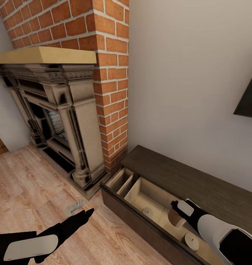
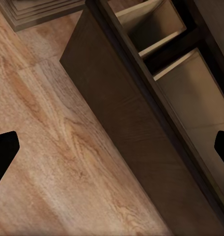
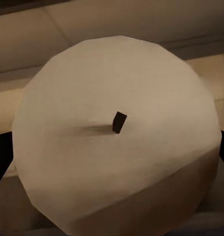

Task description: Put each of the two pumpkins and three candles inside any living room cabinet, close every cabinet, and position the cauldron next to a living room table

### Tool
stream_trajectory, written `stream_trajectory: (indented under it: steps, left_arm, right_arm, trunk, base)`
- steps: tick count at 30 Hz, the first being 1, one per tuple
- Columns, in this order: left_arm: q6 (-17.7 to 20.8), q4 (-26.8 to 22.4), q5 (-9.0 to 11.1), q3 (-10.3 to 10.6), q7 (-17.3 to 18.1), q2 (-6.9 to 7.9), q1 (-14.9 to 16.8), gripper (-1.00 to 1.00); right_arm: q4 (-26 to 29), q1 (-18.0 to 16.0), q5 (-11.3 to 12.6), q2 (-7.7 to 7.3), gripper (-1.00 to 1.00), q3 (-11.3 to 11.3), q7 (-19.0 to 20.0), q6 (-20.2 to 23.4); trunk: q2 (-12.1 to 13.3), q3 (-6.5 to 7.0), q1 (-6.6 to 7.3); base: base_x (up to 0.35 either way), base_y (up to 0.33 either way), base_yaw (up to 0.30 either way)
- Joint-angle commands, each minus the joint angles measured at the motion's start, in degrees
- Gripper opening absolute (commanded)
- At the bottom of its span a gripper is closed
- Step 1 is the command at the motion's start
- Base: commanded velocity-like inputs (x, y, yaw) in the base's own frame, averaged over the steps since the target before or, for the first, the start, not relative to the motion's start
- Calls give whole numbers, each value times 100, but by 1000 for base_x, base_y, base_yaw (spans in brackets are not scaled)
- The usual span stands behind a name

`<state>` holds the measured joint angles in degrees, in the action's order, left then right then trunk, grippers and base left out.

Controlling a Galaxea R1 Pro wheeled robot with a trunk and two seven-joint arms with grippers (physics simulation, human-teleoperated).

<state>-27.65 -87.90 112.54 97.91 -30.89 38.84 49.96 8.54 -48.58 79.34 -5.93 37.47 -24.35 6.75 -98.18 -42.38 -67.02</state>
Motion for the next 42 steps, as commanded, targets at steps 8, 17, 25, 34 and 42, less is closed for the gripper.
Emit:
stream_trajectory:
  steps: [8, 17, 25, 34, 42]
  left_arm:
    - [-32, -8, 22, 18, -5, 1, 12, 100]
    - [-31, -8, 22, 18, -5, -6, 11, 100]
    - [-30, -8, 22, 18, -5, -8, 12, 100]
    - [-32, -8, 22, 20, -5, -8, 14, 100]
    - [-32, -8, 22, 19, -5, -8, 14, 100]
  right_arm:
    - [16, -2, -30, 19, 100, 33, -44, -112]
    - [-14, 6, -602, 183, 100, 26, -38, -494]
    - [-49, 15, -1277, 399, 100, 15, -54, -1044]
    - [-46, 24, -1315, 406, 100, 15, -47, -1078]
    - [-46, 25, -1316, 400, 100, 10, -45, -1077]
  trunk:
    - [-3, -6, 0]
    - [-3, -6, 0]
    - [-3, -6, 0]
    - [-3, -6, 0]
    - [-3, -6, 0]
  base:
    - [0, 0, 0]
    - [0, 0, 0]
    - [0, 0, 0]
    - [0, 0, 0]
    - [0, 0, 0]
